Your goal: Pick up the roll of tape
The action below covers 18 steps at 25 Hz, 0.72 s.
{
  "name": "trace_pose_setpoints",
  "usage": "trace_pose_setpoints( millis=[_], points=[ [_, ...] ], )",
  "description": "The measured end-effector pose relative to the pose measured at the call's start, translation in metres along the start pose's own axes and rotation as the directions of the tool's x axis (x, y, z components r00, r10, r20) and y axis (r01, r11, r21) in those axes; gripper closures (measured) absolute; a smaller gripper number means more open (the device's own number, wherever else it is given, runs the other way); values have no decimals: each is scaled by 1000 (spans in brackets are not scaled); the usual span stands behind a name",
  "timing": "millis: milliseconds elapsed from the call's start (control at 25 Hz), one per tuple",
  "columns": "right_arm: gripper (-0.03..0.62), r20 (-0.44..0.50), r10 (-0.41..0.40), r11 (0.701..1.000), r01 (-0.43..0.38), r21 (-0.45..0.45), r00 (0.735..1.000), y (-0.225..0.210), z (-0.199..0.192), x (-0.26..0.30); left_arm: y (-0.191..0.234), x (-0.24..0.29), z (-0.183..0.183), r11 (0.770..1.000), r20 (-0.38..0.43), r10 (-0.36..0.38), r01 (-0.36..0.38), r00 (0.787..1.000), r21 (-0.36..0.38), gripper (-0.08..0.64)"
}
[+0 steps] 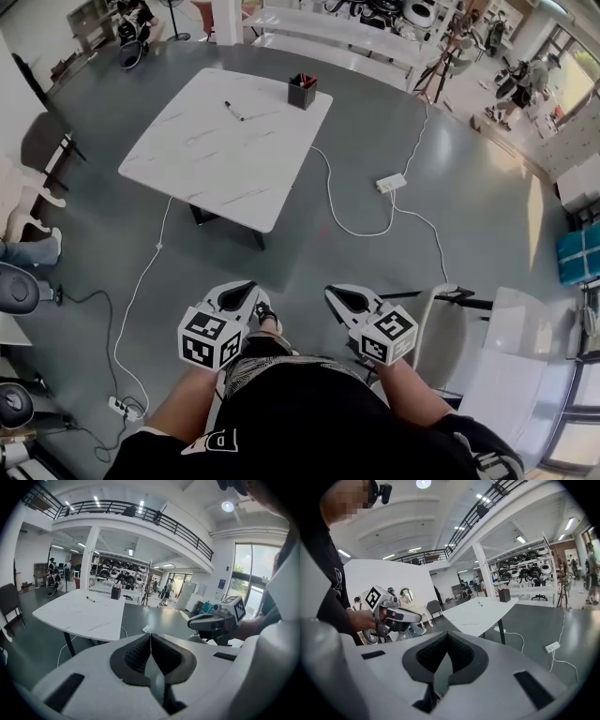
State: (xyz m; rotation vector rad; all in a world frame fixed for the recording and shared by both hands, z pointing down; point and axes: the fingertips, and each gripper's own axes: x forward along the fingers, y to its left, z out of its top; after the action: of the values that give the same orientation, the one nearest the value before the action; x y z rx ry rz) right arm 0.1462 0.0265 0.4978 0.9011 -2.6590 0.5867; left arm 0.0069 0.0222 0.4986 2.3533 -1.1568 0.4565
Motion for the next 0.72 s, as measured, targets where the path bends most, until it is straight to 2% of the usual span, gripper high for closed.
trace_pose_setpoints(
  millis=[240,400,720],
  points=[
    [588,-2,18,1000,-18,-5,1000,-22,30,43,45,24,26,1000,-38,9,-9,999,10,540],
    [588,8,1,1000,-1,-8,1000,-44,55,67,77,44,44,1000,-63,3,-2,998,20,540],
    [588,-14,-19,1000,19,-11,1000,-78,88,129,143,75,87,1000,-31,-3,4,1000,23,540]
  ],
)
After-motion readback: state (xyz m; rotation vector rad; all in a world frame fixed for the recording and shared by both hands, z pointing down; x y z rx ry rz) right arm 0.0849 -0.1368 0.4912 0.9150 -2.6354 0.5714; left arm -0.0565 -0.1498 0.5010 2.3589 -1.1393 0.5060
